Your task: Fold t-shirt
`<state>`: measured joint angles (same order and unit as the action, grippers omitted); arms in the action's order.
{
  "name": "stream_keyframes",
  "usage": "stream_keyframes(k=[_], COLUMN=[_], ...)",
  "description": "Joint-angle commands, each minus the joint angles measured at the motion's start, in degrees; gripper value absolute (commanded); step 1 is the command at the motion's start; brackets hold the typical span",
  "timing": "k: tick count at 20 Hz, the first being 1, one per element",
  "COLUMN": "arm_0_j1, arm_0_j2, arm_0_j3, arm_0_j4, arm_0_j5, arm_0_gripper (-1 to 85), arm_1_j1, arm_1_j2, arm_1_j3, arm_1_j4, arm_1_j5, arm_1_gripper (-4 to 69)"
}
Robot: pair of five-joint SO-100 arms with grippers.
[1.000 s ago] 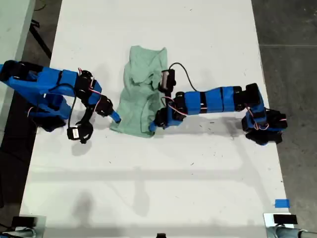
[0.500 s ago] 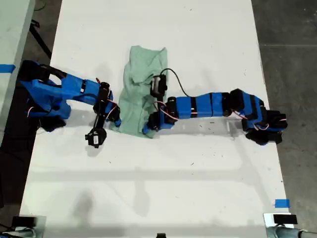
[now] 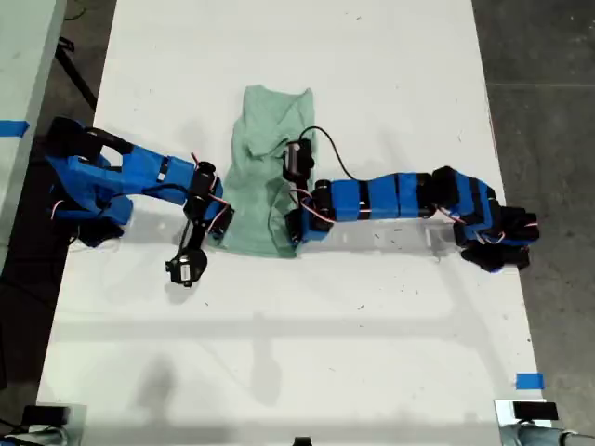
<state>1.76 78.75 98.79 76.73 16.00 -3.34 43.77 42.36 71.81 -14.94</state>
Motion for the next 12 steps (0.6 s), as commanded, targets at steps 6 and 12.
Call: stream_keyframes(k=[6, 12], arm_0_j1=[11.8, 18.0], arm_0_j2=[-5.9, -14.1], arm_0_j3=[-31.3, -51.1], arm_0_j4=[12.0, 15.1], arm_0_j5=[-4.7, -6.5], arm_0_gripper=[0.0, 0.0], arm_1_j1=[-8.5, -15.9], arm_1_j2=[17.2, 21.9], arm_1_j3=[-2.7, -2.3], arm_1_j4=[10.4, 8.3], arm_1_j5=[3.4, 4.7], arm_1_gripper=[-1.0, -1.0])
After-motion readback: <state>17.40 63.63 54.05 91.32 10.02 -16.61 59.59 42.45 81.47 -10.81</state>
